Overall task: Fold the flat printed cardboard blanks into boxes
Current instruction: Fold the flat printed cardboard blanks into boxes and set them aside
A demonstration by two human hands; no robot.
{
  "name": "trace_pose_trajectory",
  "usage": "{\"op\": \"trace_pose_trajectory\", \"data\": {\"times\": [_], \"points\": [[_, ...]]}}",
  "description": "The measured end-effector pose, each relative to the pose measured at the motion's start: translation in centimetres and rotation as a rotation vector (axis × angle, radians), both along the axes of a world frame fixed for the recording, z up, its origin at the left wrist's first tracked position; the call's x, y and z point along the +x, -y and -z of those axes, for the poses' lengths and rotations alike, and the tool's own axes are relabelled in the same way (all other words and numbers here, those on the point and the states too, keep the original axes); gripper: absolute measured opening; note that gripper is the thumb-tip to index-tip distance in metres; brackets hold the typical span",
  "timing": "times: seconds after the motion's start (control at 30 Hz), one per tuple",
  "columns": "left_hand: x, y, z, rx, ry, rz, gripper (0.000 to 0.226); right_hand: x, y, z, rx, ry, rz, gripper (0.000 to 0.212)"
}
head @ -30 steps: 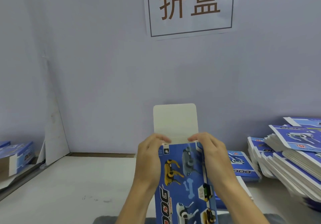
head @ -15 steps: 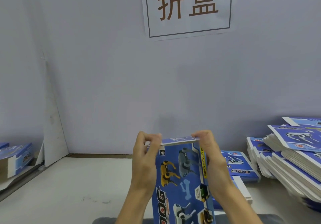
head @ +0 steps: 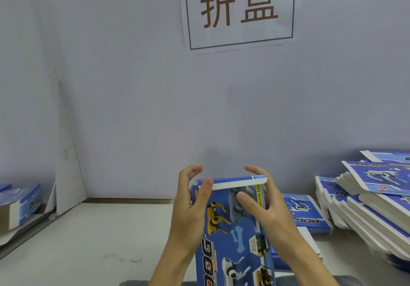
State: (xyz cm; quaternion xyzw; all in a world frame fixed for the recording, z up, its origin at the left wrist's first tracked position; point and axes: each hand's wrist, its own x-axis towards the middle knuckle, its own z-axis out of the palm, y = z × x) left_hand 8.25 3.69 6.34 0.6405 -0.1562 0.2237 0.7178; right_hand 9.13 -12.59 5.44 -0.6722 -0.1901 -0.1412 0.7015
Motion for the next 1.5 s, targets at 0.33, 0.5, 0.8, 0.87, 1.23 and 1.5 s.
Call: {"op": "trace_pose_trajectory", "data": {"times": [0.33, 0.5, 0.8, 0.87, 1.23, 1.5], "points": [[-0.5, -3.5, 0.1, 0.439, -0.461, 0.509, 0.081, 1.1, 4.3, -1.1, 0.847, -0.166, 0.094, 0.054], [-0.8, -5.8, -0.5, 0.153, -0.409, 0.576, 0.081, 0.8, 7.1, -0.2, 1.093, -0.280, 0.236, 0.044], [-0.5, -10.3, -2.6, -0.618, -0.253, -0.048, 0.053, 1.0, 3.9, 0.8, -0.345, -0.226, 0.267, 0.035], [-0.1, -8.5, -1.9, -0.442, -0.279, -0.082, 0.035, 0.6, 3.2, 1.3, -0.790, -0.307, 0.114, 0.064], [1.0, -3.9, 0.2, 0.297, -0.332, -0.068, 0.019, 0.6, 2.5, 1.4, -1.138, -0.313, 0.141, 0.042], [1.2, -4.6, -0.3, -0.011, -0.070, -0.563, 0.018, 0.6, 3.6, -2.3, -0.782, 0.283, 0.564, 0.029]]}}
